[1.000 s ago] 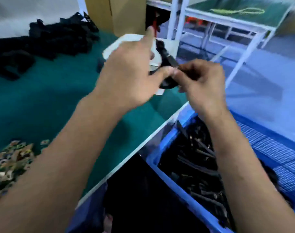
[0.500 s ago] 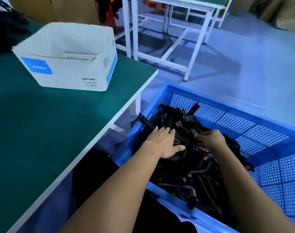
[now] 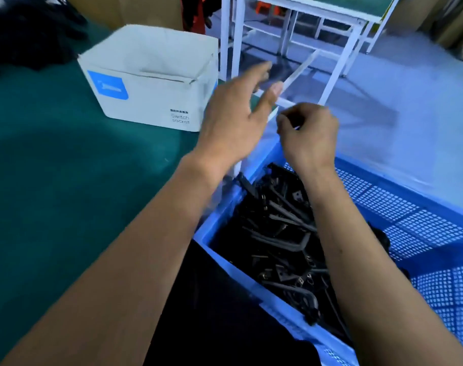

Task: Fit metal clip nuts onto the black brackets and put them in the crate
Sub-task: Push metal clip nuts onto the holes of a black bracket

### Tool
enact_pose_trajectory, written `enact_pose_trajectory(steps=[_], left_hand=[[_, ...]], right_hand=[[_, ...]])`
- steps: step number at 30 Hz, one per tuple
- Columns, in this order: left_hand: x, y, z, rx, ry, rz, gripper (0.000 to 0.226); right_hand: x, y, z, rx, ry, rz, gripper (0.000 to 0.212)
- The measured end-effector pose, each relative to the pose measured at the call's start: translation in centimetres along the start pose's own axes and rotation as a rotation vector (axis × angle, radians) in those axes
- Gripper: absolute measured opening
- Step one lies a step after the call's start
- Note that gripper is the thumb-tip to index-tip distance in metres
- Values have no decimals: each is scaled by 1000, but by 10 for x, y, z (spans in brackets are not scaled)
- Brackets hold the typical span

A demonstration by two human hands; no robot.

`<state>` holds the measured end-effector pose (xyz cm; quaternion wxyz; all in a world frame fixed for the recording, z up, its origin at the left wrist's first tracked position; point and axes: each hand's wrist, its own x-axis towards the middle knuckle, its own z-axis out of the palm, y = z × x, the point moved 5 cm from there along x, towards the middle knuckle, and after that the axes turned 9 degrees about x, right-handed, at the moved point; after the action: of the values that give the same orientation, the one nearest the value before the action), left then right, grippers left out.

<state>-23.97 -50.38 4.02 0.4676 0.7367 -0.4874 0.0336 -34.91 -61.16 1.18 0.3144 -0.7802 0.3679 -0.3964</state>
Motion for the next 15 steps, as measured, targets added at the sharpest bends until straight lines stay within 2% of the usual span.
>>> enact_pose_trajectory(steps=[4, 7, 12, 15], left_hand=[[-20, -36, -89, -20, 186, -157, 38], [-50, -61, -152, 91, 302, -221, 28], [-94, -92, -249, 283, 451, -312, 28], [-130, -123, -305, 394, 529, -389, 25]], right_hand=[[-22, -99, 75, -29, -226, -217, 15], [-52, -164, 133, 19, -421, -328, 23], [-103, -249, 207, 55, -540, -428, 29], [-137, -295, 259, 86, -690, -538, 30]])
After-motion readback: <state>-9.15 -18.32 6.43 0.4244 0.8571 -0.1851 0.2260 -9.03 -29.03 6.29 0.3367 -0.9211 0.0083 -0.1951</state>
